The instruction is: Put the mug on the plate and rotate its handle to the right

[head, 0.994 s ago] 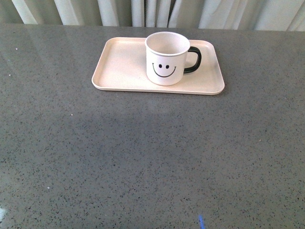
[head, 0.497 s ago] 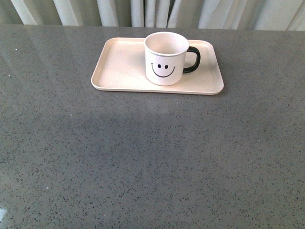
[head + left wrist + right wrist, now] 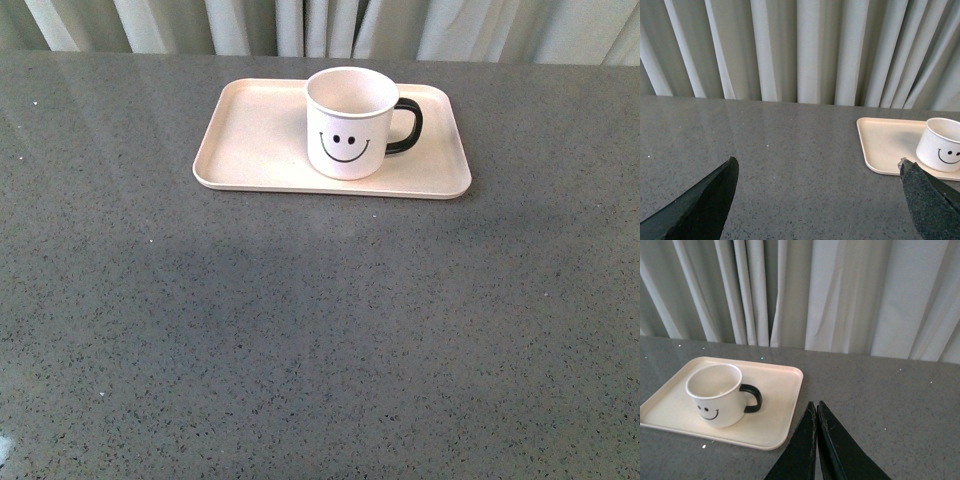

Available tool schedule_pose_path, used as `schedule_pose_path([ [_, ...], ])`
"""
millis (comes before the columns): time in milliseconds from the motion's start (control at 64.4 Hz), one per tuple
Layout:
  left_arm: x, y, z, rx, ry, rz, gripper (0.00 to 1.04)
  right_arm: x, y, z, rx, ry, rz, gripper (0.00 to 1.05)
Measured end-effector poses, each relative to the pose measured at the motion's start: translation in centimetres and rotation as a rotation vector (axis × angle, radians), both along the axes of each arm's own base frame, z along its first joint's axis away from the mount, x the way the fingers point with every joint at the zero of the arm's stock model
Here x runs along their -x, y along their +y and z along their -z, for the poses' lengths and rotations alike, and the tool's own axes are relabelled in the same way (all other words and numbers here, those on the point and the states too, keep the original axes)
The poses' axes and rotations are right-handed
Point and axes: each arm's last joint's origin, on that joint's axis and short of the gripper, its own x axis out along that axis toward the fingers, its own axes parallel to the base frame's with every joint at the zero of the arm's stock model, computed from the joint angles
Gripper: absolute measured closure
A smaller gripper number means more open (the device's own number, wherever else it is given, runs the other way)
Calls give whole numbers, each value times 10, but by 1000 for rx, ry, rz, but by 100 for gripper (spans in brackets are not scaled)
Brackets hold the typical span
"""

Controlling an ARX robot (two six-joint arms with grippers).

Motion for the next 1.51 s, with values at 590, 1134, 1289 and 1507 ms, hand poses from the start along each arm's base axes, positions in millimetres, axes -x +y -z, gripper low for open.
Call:
schedule_pose_path([
  [590, 0, 0, 0, 0, 0, 0, 9, 55, 0, 19, 0, 6, 0, 103],
  [1134, 0, 0, 0, 0, 0, 0, 9, 77, 0, 9, 0, -25, 0, 103],
  [1289, 0, 0, 0, 0, 0, 0, 9, 82, 0, 8, 0, -27, 0, 103],
  [1507, 0, 0, 0, 0, 0, 0, 9, 88, 0, 8, 0, -29, 0, 103],
])
